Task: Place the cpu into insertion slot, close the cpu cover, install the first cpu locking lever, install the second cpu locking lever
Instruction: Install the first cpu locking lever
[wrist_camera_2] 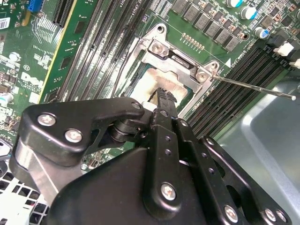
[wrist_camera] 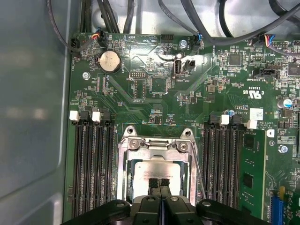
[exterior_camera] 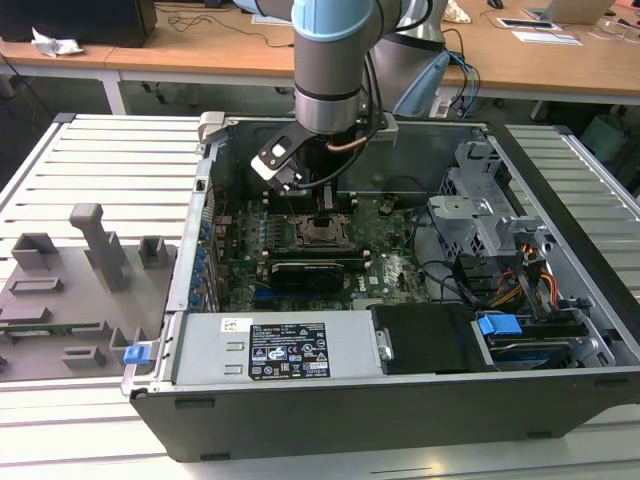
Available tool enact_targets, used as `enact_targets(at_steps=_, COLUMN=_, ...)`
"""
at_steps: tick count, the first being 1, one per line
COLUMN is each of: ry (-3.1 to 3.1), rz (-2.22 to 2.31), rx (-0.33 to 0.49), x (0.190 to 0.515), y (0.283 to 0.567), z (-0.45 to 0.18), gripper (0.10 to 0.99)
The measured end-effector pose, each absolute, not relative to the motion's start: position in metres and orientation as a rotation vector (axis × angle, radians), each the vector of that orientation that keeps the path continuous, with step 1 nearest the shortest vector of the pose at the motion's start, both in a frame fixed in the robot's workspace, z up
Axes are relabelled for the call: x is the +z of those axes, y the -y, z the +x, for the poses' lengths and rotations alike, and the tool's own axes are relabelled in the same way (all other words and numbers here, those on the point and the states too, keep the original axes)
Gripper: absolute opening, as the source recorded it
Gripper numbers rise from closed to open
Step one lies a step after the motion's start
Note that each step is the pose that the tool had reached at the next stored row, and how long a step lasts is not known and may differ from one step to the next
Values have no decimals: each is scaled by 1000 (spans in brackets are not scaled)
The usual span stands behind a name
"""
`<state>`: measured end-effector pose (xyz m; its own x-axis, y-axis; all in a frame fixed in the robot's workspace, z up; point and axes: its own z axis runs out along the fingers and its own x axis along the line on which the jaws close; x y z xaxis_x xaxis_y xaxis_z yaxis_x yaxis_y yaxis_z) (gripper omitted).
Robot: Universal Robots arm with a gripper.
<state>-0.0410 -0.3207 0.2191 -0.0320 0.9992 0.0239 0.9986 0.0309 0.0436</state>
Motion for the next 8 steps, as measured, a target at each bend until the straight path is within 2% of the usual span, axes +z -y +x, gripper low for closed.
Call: enact_targets(at_steps=8, ry=-2246, rz=2177, rx=75, x=220, y=321, z=-41, gripper=110)
